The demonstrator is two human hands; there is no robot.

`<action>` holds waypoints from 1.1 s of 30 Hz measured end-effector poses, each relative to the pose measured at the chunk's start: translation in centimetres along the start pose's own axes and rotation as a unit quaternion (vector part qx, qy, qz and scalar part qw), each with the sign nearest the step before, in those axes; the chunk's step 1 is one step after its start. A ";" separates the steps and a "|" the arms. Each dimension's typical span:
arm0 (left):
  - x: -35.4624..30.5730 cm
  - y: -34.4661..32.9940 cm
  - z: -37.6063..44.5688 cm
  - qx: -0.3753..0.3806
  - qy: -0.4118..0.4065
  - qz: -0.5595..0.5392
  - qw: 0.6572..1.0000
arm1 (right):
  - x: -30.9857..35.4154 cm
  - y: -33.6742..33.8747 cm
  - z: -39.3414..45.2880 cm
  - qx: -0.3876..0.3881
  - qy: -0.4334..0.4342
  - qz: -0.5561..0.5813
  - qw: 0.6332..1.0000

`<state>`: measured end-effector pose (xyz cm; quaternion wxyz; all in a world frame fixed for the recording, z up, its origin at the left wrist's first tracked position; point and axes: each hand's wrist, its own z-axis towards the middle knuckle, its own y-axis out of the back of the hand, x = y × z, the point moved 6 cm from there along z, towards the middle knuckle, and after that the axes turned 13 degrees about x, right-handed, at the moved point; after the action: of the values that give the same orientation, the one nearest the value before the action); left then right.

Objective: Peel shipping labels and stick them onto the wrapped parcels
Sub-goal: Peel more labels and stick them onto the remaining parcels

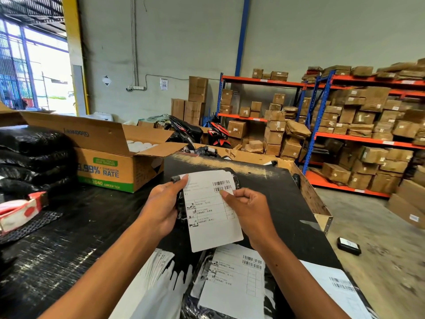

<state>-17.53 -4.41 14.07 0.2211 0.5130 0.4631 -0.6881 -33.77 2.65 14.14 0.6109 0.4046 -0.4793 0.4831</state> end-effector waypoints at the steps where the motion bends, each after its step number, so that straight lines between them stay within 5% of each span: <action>1: 0.0 0.0 0.0 -0.003 0.001 -0.002 1.000 | 0.2 0.0 0.0 -0.003 0.002 -0.007 1.000; 17: -0.5 -0.2 0.7 -0.041 -0.002 -0.006 0.999 | 1.3 0.2 0.6 0.000 0.017 -0.081 0.997; 25: -1.1 0.3 0.6 -0.067 0.004 -0.023 0.997 | 1.6 2.2 0.6 -0.019 -0.023 -0.285 0.958; 29: -1.6 -0.2 0.7 -0.061 -0.010 -0.010 0.998 | 2.0 1.5 0.8 0.045 -0.006 -0.234 0.971; 33: -1.5 -1.1 0.6 -0.025 -0.016 0.028 0.999 | 3.5 1.2 1.3 0.028 0.012 -0.205 0.978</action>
<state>-18.09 -4.65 15.94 0.2607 0.5090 0.4614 -0.6783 -34.99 2.37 17.85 0.6912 0.5054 -0.3650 0.3655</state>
